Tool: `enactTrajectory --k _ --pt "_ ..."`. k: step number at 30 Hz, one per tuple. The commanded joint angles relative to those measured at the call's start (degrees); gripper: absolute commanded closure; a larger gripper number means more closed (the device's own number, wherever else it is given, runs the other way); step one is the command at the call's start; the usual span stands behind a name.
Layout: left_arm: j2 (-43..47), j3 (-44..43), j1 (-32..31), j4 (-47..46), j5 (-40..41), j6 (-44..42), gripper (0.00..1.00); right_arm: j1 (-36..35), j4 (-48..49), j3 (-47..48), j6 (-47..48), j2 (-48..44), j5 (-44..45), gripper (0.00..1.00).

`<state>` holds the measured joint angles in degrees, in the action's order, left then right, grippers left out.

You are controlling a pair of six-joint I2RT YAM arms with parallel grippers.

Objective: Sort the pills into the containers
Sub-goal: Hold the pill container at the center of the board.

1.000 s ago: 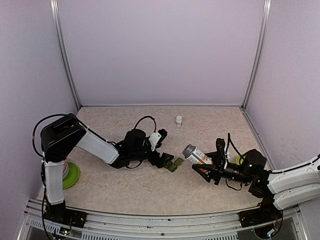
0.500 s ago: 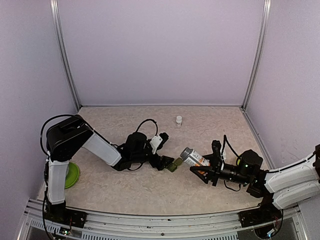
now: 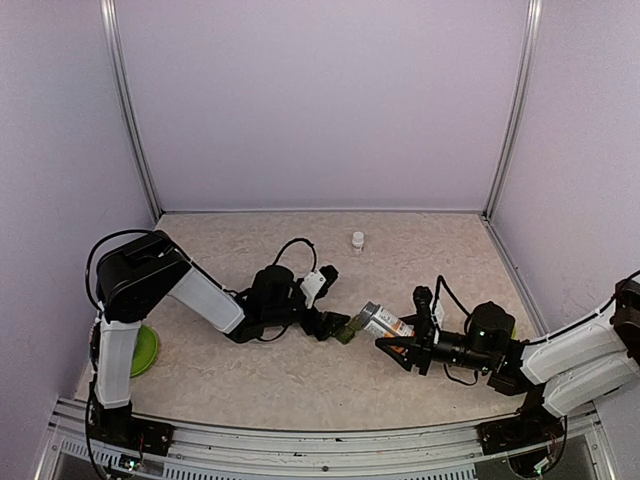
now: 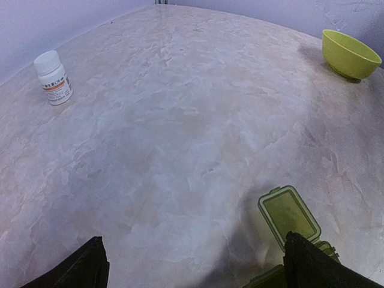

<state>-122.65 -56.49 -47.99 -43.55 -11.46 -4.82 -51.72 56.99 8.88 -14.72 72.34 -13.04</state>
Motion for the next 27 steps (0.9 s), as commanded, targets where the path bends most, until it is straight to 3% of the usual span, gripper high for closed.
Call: enactTrajectory --k 1,27 --pt "-0.85 1.35 0.26 -2.74 -0.86 -0.67 0.01 -0.47 3.21 2.01 -0.54 2.02 1.1 0.8" --pt "-1.56 2.79 0.04 -3.98 1.94 3.43 0.01 -0.71 1.32 5.04 -1.4 11.06 5.04 0.8"
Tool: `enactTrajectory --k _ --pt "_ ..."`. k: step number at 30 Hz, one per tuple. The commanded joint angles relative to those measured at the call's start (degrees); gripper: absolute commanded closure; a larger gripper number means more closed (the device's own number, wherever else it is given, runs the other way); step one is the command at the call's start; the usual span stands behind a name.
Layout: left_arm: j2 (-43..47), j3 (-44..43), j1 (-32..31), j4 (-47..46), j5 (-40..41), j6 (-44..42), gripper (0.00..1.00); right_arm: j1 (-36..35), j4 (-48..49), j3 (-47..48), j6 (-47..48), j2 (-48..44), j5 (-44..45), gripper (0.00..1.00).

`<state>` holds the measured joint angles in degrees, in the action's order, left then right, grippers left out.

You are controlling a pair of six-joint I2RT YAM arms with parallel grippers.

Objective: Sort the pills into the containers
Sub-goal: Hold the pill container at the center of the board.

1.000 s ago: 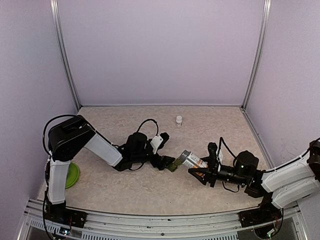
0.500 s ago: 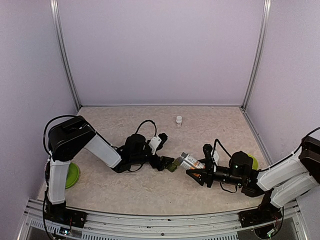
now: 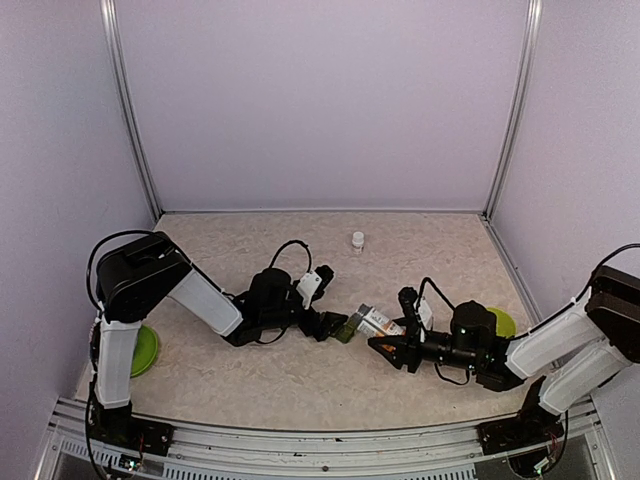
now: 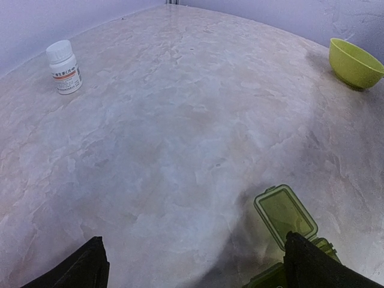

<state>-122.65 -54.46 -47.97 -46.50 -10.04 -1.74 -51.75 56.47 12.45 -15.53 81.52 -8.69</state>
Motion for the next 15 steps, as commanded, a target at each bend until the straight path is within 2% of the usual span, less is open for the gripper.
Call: enactTrajectory --k 1,15 --pt "-1.62 0.65 -0.02 -1.03 0.58 0.47 0.01 -0.8 2.04 1.59 -0.68 2.48 0.67 0.8" --pt "-2.37 -0.74 -0.54 1.06 2.92 2.11 0.01 -1.96 1.57 2.9 -0.38 4.39 1.43 0.8"
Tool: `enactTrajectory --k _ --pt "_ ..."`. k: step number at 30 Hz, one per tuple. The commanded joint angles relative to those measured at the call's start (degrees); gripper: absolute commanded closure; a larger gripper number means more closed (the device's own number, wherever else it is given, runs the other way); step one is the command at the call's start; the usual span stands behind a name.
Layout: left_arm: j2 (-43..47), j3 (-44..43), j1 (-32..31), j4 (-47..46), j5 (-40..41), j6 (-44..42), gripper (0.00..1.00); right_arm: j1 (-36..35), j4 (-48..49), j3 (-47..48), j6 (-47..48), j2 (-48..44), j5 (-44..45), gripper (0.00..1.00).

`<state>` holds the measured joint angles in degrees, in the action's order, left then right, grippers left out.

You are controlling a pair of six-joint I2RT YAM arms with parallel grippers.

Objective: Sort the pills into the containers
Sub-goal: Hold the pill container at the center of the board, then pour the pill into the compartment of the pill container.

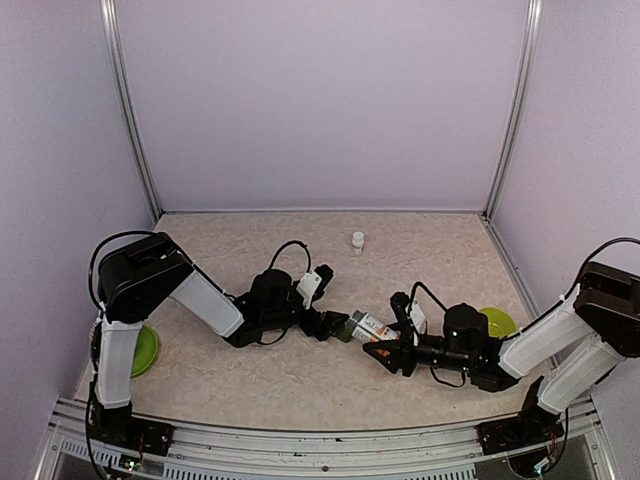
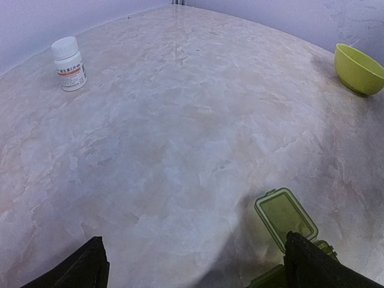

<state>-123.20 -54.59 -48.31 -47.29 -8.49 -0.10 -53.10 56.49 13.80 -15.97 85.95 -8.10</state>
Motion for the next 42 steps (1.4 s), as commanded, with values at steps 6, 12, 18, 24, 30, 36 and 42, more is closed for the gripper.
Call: enactTrajectory --k 6,12,18,24,30,36,42 --pt "-1.77 -0.6 -0.2 2.21 0.99 2.26 0.01 -0.87 0.93 1.57 0.04 -0.34 1.31 0.79" --pt "-1.47 -0.33 0.14 1.93 0.06 6.97 0.01 -1.3 0.4 1.74 -0.01 -1.04 1.91 0.78" --pt "-0.87 1.18 0.94 -1.38 -0.58 13.98 0.01 -1.64 -0.51 2.04 0.15 -1.94 2.39 0.78" --pt "-0.69 3.57 0.78 -6.29 -0.15 17.72 0.01 -1.88 -0.7 2.0 0.49 -2.43 2.89 0.78" --pt "-1.7 4.5 -0.18 -8.05 0.99 17.82 0.01 -1.96 -0.33 1.91 0.48 -2.21 2.9 0.78" --pt "-3.86 3.41 -1.87 -6.56 4.28 16.17 0.01 -1.92 -0.8 1.8 0.75 -2.62 3.26 0.78" --pt "-5.43 2.93 -2.66 -5.78 7.38 15.94 0.01 -2.0 -0.79 1.75 0.74 -2.72 3.21 0.78"
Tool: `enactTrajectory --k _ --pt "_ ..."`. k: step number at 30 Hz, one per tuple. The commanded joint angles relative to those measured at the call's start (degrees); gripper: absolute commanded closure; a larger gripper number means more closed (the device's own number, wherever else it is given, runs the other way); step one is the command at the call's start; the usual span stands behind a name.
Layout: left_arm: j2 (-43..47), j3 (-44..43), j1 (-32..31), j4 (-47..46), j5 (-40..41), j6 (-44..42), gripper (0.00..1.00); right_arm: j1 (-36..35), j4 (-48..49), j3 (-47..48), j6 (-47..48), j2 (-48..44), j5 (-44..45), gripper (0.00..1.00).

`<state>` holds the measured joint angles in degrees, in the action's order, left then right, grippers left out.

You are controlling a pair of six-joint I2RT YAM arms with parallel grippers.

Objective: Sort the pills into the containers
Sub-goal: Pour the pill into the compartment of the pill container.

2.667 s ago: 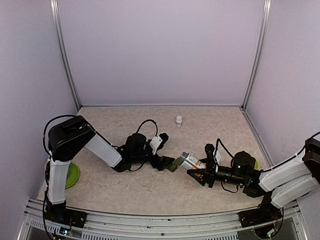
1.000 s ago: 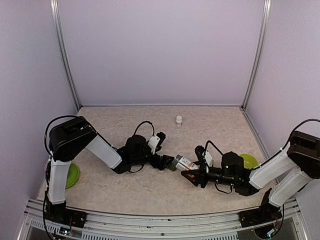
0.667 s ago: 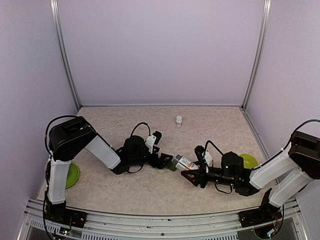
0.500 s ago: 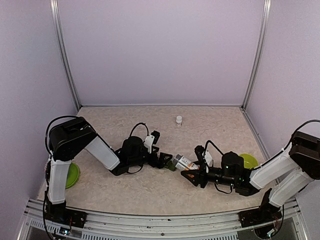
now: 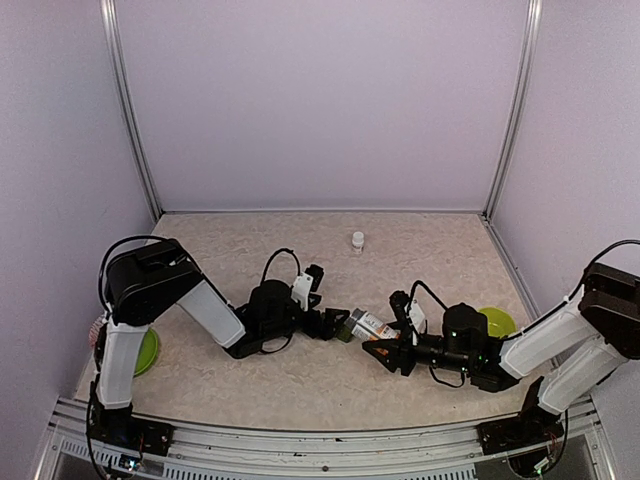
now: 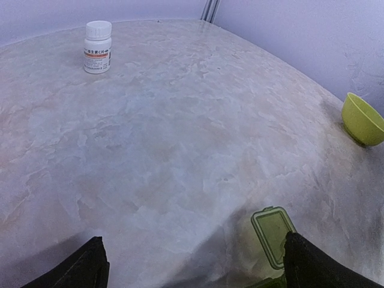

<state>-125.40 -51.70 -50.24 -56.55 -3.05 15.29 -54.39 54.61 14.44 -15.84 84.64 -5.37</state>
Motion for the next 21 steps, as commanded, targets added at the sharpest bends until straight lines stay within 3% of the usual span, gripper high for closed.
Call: enactTrajectory --k 1,9,21 --pt "-3.34 0.17 -0.74 3.59 2.37 0.55 0.01 -0.68 1.12 1.12 0.61 -1.41 0.53 0.78" --pt "-3.26 -0.45 -1.77 6.66 7.37 -1.32 0.01 -0.66 -0.03 1.79 1.13 -1.68 0.53 0.78" --pt "-4.12 -0.52 -2.06 7.95 7.55 -0.79 0.03 -0.67 -1.75 2.69 1.81 -1.28 1.05 0.78"
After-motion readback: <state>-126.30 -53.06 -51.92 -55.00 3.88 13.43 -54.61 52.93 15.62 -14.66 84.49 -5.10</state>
